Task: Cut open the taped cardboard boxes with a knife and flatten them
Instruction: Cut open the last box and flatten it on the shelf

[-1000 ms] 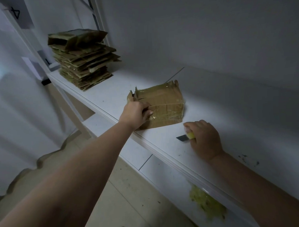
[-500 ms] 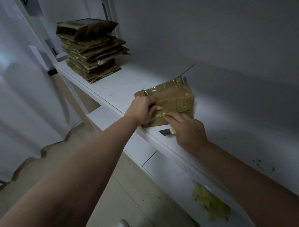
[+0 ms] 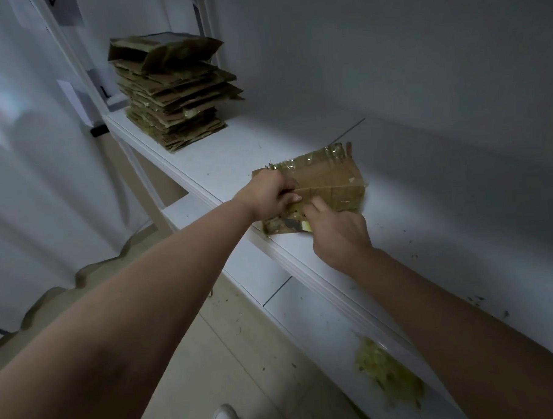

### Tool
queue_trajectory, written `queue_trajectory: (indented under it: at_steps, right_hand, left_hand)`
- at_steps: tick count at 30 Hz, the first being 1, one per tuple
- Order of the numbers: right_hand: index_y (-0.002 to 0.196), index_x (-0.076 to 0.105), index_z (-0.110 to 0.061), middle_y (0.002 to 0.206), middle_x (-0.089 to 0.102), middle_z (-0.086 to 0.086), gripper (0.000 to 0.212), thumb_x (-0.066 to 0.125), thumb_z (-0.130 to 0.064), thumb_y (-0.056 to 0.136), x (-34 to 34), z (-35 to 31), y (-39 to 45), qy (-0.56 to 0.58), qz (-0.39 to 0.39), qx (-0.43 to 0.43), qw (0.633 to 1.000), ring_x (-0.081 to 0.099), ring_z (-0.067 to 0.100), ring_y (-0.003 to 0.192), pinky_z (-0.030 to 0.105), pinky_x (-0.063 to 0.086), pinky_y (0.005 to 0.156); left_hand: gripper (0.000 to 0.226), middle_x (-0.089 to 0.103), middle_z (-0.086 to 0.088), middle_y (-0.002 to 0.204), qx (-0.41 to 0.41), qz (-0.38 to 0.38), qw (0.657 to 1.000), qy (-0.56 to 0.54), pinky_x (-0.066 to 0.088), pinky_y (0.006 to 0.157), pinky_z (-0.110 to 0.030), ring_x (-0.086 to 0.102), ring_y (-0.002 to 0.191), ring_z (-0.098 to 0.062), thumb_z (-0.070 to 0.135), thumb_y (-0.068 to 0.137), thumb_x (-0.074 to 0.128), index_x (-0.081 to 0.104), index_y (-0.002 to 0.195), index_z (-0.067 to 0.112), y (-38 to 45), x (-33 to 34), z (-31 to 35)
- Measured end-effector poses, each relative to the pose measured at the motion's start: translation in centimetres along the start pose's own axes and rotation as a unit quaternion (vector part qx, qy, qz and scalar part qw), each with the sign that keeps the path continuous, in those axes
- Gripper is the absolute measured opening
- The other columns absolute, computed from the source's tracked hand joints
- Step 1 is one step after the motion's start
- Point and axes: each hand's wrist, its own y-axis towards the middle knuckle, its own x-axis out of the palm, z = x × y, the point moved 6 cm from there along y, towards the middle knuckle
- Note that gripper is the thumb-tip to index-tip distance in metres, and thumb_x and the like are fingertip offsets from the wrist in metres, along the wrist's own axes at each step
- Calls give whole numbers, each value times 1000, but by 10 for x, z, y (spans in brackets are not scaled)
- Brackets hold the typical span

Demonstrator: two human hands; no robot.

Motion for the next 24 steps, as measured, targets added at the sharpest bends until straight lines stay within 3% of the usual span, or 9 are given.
queue_trajectory:
  at_steps: [4,8,11,14,17,20,24]
  right_hand:
    - [138,33,-23,126,41,-1,52,45,-9,89,-2,-4,7,10,-22,4,1000,47,26,67,30,31,55]
    - [136,36,-23,129,44,-3,50,45,-9,89,3,-9,3,17,-39,2,999,59,29,89,29,33,61]
    - [122,50,-17,119,48,5,42,52,-6,81,1,-14,3,-15,2,-17,1000,56,29,92,29,31,56]
    - [89,65,-10,91,59,8,33,51,-1,60,-7,-17,2,-34,80,-58,995,57,30,79,25,27,48]
    - [87,66,-12,82,61,4,37,48,-4,55,1,-14,-3,-15,84,-56,995,58,27,71,25,32,48]
    - [96,65,-8,87,62,8,39,52,0,60,6,-14,-1,11,69,-44,997,58,30,76,32,44,61]
    - [110,59,-6,107,57,11,39,47,0,74,9,-18,6,17,31,-33,999,52,32,100,38,39,83]
  left_hand:
    - [22,67,-13,76,13,10,1000,11,44,67,-35,58,71,-28,21,93,61,69,86,1,0,-1,-2]
    - [25,68,-9,76,11,-2,1000,-26,48,70,-36,60,72,-24,29,89,65,71,85,5,0,-3,-7]
    - [31,70,-9,76,-9,-8,999,-32,50,72,-37,63,74,-26,38,86,66,73,86,8,-2,-3,-13]
    - [41,70,-9,76,-15,5,1000,-18,48,69,-33,63,73,-25,47,81,60,73,87,8,-2,-3,-13]
    - [32,70,-8,75,-14,12,1000,-17,40,64,-20,62,71,-23,39,87,67,73,87,7,-1,-2,-13]
    - [25,71,-3,77,-3,15,1000,-11,34,63,-17,62,72,-19,36,88,68,75,91,13,-2,-2,-9]
    - [33,72,1,78,8,13,1000,5,33,71,-25,63,74,-20,47,85,62,75,94,18,-3,-3,-8]
